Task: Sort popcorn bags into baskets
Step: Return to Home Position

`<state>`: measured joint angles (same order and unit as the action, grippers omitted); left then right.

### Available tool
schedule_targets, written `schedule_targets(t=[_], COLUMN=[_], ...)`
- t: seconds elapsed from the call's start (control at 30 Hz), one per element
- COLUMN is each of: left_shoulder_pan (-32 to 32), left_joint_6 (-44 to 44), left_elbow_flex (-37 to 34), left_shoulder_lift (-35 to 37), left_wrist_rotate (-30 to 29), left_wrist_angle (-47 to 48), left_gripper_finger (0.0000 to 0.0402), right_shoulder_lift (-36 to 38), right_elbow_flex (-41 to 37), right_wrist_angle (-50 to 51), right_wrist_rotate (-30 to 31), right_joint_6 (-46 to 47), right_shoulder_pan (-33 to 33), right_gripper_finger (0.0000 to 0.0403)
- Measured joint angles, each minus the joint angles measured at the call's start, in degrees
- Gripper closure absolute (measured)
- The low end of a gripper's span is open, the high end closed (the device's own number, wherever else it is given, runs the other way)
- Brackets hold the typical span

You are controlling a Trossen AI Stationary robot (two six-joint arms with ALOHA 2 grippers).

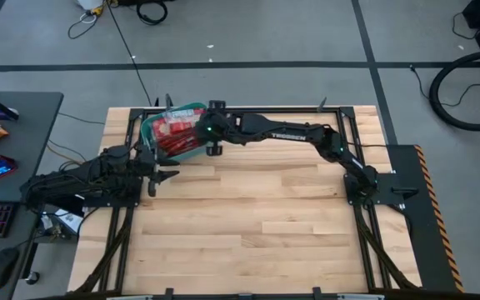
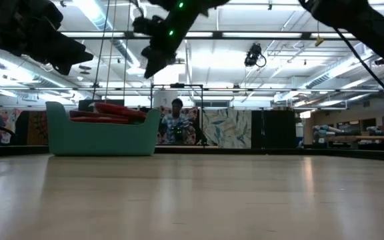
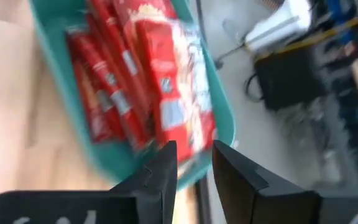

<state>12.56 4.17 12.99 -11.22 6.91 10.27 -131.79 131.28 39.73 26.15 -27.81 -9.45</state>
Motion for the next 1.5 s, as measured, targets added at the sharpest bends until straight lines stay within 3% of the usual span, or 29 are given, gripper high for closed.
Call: schedule_targets(t=[0.2,0.33,0.67,0.77,0.9,1.03,1.5], left_shoulder_pan=[0.0,0.0,0.0,0.0,0.1,0.2,0.2], left_joint_6=[-2.4,-2.5,-4.3,-4.7,-4.4,-4.6,-3.4], left_elbow_flex=[-1.9,-4.8,-5.1,-8.1,-12.5,-12.5,-12.5], left_shoulder_lift=[0.9,2.9,5.8,5.8,5.7,5.7,5.6], left_wrist_rotate=[-5.3,-6.5,-8.4,-8.4,-9.5,-11.5,-11.6], left_wrist_angle=[-4.3,-8.6,-8.7,-14.9,-23.6,-22.8,-21.7], left_gripper_finger=[0.0259,0.026,0.026,0.026,0.026,0.026,0.026], right_shoulder_lift=[5.0,9.7,29.5,35.6,43.7,52.2,75.6], right_elbow_flex=[-1.5,-9.9,-50.9,-60.5,-70.6,-79.0,-105.1], right_wrist_angle=[14.6,13.5,-15.9,-21.7,-28.1,-33.5,-52.6], right_wrist_rotate=[-6.3,-5.5,-4.8,-4.8,-4.3,-1.4,-1.1], right_joint_6=[16.1,20.0,25.6,29.8,33.8,36.0,38.9], right_shoulder_pan=[0.4,1.1,4.4,5.0,6.0,7.7,11.4], right_gripper_finger=[0.0305,0.0322,0.0354,0.0357,0.0359,0.0359,0.0359])
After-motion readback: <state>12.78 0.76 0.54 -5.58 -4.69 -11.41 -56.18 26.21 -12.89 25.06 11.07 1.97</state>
